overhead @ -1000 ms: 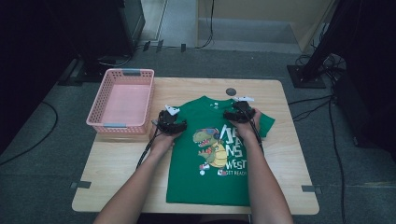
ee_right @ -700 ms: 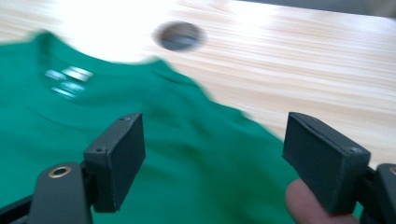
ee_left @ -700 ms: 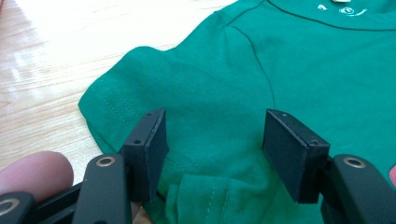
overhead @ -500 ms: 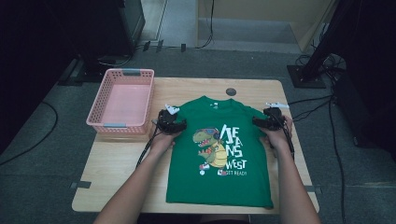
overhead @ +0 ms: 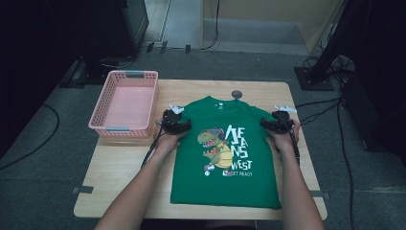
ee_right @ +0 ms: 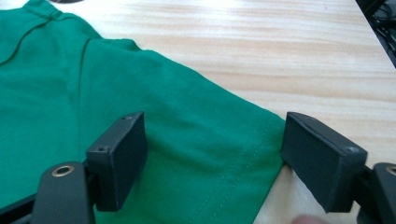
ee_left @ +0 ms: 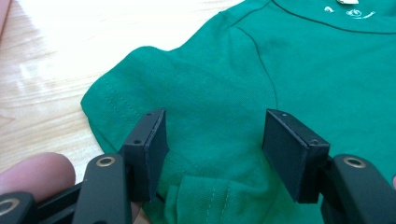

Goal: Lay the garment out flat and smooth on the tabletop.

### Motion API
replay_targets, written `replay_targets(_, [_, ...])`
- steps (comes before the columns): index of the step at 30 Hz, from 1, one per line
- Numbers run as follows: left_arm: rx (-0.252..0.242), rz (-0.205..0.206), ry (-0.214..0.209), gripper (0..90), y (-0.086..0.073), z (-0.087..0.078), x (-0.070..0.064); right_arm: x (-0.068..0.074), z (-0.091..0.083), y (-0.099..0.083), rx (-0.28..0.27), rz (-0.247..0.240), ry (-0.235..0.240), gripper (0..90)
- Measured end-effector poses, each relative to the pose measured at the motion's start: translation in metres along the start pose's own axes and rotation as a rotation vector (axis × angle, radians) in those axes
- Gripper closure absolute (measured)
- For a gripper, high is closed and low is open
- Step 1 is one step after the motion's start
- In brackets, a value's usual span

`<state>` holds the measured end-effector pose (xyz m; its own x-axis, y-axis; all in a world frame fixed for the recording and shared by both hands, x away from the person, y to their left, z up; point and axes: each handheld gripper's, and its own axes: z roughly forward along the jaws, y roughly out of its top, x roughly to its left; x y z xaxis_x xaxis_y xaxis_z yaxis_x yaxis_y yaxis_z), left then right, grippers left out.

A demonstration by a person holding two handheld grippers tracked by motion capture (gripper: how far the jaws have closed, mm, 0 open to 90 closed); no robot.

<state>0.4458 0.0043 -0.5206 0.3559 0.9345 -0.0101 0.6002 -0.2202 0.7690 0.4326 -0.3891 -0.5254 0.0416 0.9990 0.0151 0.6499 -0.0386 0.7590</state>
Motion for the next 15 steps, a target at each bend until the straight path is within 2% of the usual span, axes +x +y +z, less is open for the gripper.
replay_targets(9, [0.002, -0.015, 0.027, 39.2, 0.0043, 0.0048, 0.0012, 0.0057, 0.0114, 0.0102, -0.001, 0.009, -0.019, 21.6])
replay_targets(11, [0.012, -0.004, -0.003, 26.1, 0.0033, 0.0044, -0.0003, 0.0067, 0.0104, 0.0095, -0.006, 0.015, -0.019, 17.7])
replay_targets(12, [0.021, 0.01, -0.01, 22.8, 0.0028, 0.0035, -0.0017, 0.0066, 0.0092, 0.0087, -0.016, 0.02, -0.005, 16.2])
replay_targets(13, [0.029, 0.03, -0.006, 21.1, 0.0026, 0.002, -0.0037, 0.0066, 0.0071, 0.0078, -0.028, 0.028, 0.005, 15.1])
replay_targets(15, [0.027, 0.038, -0.009, 21.0, 0.0041, -0.0027, -0.0073, 0.0062, 0.0028, 0.0064, -0.058, 0.028, 0.022, 11.7])
